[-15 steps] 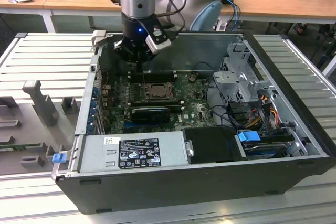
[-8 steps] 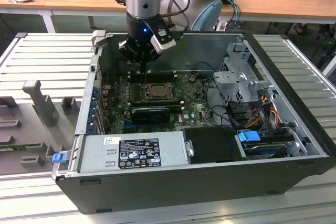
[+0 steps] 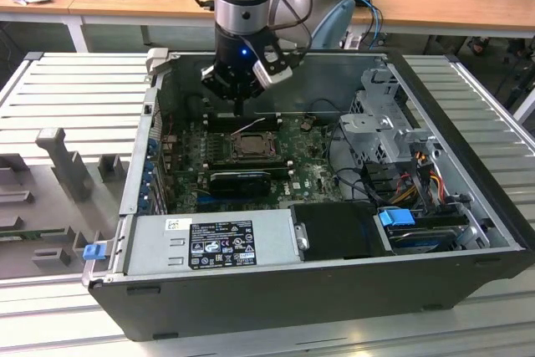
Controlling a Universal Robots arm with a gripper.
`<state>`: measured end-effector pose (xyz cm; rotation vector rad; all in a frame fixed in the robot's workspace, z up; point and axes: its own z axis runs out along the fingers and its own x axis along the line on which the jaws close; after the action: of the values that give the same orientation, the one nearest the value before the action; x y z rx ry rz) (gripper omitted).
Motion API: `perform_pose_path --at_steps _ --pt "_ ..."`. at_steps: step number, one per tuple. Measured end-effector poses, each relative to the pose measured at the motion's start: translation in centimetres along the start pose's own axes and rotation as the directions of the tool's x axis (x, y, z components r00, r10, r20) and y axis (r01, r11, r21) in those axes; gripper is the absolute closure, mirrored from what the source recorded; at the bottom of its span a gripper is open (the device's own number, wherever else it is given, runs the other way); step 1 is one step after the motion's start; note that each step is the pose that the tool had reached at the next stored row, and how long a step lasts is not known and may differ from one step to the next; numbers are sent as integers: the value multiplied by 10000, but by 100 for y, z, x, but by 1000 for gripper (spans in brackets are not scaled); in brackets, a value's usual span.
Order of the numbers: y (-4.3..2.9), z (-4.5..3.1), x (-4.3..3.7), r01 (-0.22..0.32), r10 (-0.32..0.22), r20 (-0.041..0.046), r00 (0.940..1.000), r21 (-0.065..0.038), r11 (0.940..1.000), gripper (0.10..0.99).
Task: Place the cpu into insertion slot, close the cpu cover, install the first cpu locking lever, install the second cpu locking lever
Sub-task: 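Install the first cpu locking lever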
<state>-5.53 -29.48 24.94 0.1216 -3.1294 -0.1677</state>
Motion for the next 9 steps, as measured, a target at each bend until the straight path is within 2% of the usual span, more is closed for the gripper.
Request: perform_pose_path --at_steps 1,4,9 --pt "2 18 -14 -2 2 -2 10000 0 10000 980" --pt "3 90 -148 1 -1 1 10000 -2 10000 980" --pt "23 199 -218 11 -11 0 10000 -3 10000 980"
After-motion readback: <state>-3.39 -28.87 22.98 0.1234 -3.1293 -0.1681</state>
